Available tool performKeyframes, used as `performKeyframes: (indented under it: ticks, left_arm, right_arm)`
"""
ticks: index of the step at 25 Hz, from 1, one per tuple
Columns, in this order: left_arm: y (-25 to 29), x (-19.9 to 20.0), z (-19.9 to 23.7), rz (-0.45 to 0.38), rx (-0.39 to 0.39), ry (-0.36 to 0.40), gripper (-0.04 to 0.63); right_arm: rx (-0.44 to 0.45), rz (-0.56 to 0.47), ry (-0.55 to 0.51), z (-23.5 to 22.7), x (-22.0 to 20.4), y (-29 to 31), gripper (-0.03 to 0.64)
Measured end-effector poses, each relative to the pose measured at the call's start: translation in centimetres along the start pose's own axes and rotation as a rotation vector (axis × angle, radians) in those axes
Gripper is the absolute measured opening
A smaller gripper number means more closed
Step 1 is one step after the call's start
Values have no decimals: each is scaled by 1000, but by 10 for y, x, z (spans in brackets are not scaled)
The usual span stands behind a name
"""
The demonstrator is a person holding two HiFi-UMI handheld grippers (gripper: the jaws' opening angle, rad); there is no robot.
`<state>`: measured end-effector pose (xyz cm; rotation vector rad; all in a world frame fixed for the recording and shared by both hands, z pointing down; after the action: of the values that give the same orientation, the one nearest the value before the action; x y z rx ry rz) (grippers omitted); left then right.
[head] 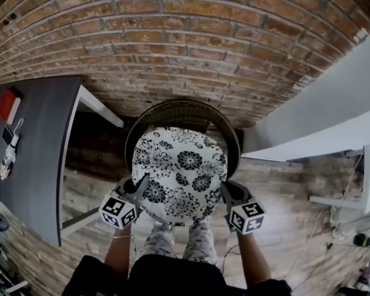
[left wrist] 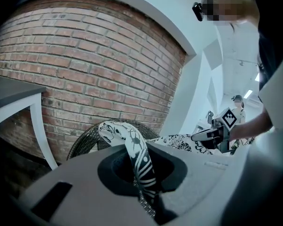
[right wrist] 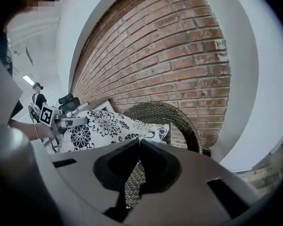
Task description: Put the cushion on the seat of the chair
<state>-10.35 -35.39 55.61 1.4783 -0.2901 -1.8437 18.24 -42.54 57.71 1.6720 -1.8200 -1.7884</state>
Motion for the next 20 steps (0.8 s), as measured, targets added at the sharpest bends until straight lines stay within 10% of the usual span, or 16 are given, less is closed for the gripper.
performKeyframes:
  ticks: [20]
  left_arm:
    - [77,-42,20,52,20,-14,14]
  right_arm:
    - [-14,116,25,-54,-49,83,8]
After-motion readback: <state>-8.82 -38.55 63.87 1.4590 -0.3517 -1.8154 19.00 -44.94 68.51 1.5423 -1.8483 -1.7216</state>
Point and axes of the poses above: the fingertips, and each gripper's own axes: y forward along the fingers, z to its left, x out of its top, the point moved 3 cm from there along -y, backward along the fingers, and after that the axes turned 14 degrees about z, right-handed, at the moved point
